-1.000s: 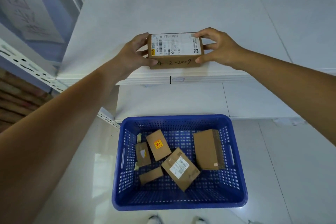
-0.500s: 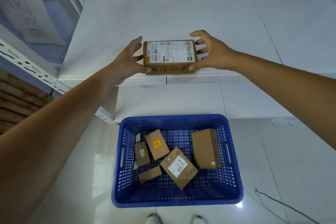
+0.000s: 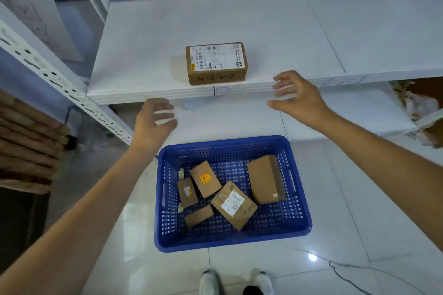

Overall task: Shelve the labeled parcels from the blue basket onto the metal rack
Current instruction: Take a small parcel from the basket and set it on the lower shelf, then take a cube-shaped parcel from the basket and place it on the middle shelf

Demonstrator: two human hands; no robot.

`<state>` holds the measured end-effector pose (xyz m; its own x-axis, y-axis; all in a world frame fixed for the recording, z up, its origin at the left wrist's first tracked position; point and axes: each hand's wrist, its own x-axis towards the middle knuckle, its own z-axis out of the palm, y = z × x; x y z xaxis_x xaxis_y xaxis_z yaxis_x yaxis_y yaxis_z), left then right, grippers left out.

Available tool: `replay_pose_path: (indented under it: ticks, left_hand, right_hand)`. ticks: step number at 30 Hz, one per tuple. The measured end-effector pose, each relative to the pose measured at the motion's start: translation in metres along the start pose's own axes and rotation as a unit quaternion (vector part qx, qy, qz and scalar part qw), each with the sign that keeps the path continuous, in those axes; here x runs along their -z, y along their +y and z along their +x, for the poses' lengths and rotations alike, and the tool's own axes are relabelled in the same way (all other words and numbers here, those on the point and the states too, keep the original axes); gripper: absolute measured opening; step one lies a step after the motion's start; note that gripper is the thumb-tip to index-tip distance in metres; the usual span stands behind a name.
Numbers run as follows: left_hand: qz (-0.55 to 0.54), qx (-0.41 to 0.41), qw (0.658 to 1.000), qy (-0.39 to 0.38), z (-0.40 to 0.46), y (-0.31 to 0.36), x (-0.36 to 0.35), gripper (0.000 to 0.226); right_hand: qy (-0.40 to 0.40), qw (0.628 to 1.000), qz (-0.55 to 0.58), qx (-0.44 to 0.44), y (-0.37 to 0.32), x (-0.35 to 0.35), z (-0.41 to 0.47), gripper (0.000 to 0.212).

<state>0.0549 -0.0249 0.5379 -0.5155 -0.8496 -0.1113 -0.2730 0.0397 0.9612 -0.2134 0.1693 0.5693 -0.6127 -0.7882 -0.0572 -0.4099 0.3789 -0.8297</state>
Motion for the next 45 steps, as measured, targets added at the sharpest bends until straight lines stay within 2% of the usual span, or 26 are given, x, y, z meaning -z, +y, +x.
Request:
replay_pose_path:
  ticks: [7,10,14,17,19,22,25,28,33,36,40,42,45]
  left_hand:
    - [0.062,0.174,0.98,-0.075,-0.082,-0.109,-0.042,0.028]
    - [0.127,0.192,0.966,-0.115,-0.083,-0.154,-0.061,0.024]
    - [0.171,0.187,0.958,-0.133,-0.067,-0.235,-0.096,0.013]
    - [0.23,0.214,0.939,-0.139,-0.055,-0.304,-0.12,0.022]
    - [0.265,0.23,0.926,-0.138,-0.044,-0.35,-0.132,0.041]
    - [0.257,0.28,0.918,-0.112,-0.026,-0.41,-0.143,0.063]
    - [0.251,0.288,0.92,-0.087,-0.009,-0.464,-0.146,0.048]
    - [0.202,0.304,0.928,-0.072,0.002,-0.504,-0.149,0.047]
    - [0.205,0.335,0.917,-0.065,0.014,-0.533,-0.167,0.048]
    - [0.19,0.356,0.913,-0.063,0.019,-0.541,-0.171,0.052]
    - [0.089,0.39,0.915,-0.051,0.02,-0.54,-0.175,0.056]
    - [0.049,0.371,0.927,-0.014,0.021,-0.534,-0.175,0.046]
    - [-0.006,0.321,0.946,0.037,0.024,-0.517,-0.169,0.038]
  right_hand:
    - [-0.025,0.996,0.002,-0.083,0.071,-0.054,-0.067,0.042]
    - [-0.031,0.994,0.013,-0.103,0.11,-0.076,-0.082,0.042]
    - [-0.055,0.991,-0.005,-0.121,0.187,-0.121,-0.09,0.048]
    - [-0.088,0.987,-0.037,-0.128,0.252,-0.164,-0.082,0.051]
    - [-0.111,0.984,-0.064,-0.126,0.291,-0.2,-0.071,0.056]
    - [-0.147,0.976,-0.102,-0.121,0.342,-0.261,-0.047,0.064]
    - [-0.171,0.971,-0.132,-0.103,0.38,-0.323,-0.018,0.067]
    - [-0.193,0.962,-0.168,-0.095,0.405,-0.376,0.007,0.072]
    - [-0.235,0.942,-0.221,-0.089,0.421,-0.44,0.023,0.088]
    - [-0.258,0.934,-0.225,-0.103,0.424,-0.463,0.021,0.069]
    - [-0.261,0.937,-0.204,-0.112,0.426,-0.481,0.012,0.045]
    - [-0.225,0.951,-0.178,-0.119,0.426,-0.474,0.014,0.035]
    - [-0.196,0.963,-0.138,-0.123,0.418,-0.453,0.022,0.037]
